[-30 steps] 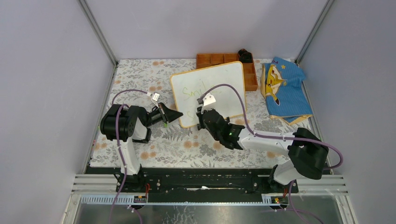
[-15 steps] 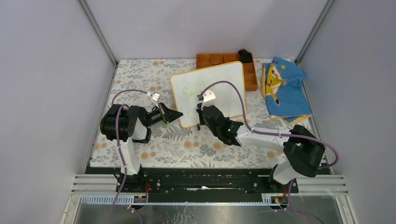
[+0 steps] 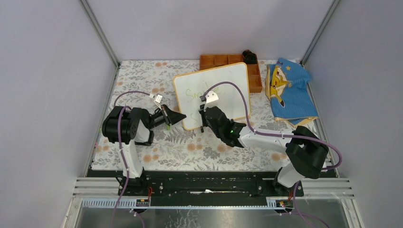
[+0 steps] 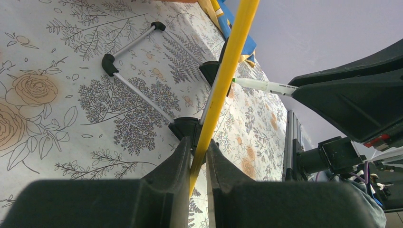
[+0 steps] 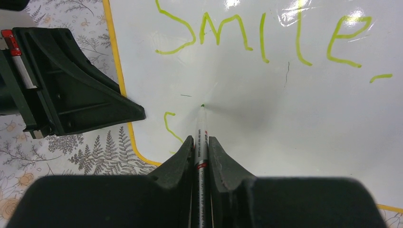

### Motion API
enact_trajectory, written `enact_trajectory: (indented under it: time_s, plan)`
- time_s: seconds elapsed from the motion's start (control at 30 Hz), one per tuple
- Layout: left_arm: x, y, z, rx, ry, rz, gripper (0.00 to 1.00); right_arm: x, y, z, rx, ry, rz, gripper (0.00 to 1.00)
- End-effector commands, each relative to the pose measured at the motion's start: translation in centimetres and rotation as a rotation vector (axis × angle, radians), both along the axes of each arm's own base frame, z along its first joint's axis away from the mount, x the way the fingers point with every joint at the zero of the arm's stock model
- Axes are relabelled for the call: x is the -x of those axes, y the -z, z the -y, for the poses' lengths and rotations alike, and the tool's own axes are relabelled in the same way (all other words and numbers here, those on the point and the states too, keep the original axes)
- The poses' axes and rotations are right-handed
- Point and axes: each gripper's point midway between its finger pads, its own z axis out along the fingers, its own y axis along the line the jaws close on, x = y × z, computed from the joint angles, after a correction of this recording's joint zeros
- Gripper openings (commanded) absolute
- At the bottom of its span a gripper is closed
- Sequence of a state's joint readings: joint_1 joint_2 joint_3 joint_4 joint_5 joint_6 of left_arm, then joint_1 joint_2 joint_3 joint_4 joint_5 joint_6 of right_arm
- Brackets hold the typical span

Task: Write a sentence on the whiteboard

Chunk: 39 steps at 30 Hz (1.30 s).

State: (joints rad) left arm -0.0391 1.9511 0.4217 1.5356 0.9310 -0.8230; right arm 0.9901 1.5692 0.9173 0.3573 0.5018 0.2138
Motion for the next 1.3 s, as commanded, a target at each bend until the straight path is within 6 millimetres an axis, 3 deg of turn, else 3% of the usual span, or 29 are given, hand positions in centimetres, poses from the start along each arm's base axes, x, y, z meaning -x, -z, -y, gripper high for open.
enact_trajectory:
  time_s: [0.0,0.3,0.63,0.83,1.07,1.27]
  plan:
    - [-0.5,1.5,-0.3,-0.018,-0.041,-0.055,0.0,-0.4,-0.4,-0.1,-0.041,0.003,-0.001,0.0]
    - [-0.5,1.5,-0.3,-0.018,-0.042,-0.058,0.0,1.2,2.2,1.3,-0.033,0.004,-0.058,0.0]
    - [-0.5,1.5,-0.3,-0.018,-0.04,-0.057,0.0,1.9,3.4,2.7,-0.022,0.032,-0.076,0.0]
    - [-0.5,1.5,-0.3,-0.018,-0.04,-0.058,0.0,1.5,1.8,3.0,-0.035,0.057,-0.044,0.0]
    - [-0.5,1.5,-0.3,-0.018,-0.04,-0.057,0.0,1.8,-1.8,1.2,-0.128,-0.023,0.001,0.0]
    - [-0.5,1.6,-0.3,-0.019,-0.04,-0.059,0.0,1.6,-2.1,-0.3,-0.131,-0.056,-0.005,0.0]
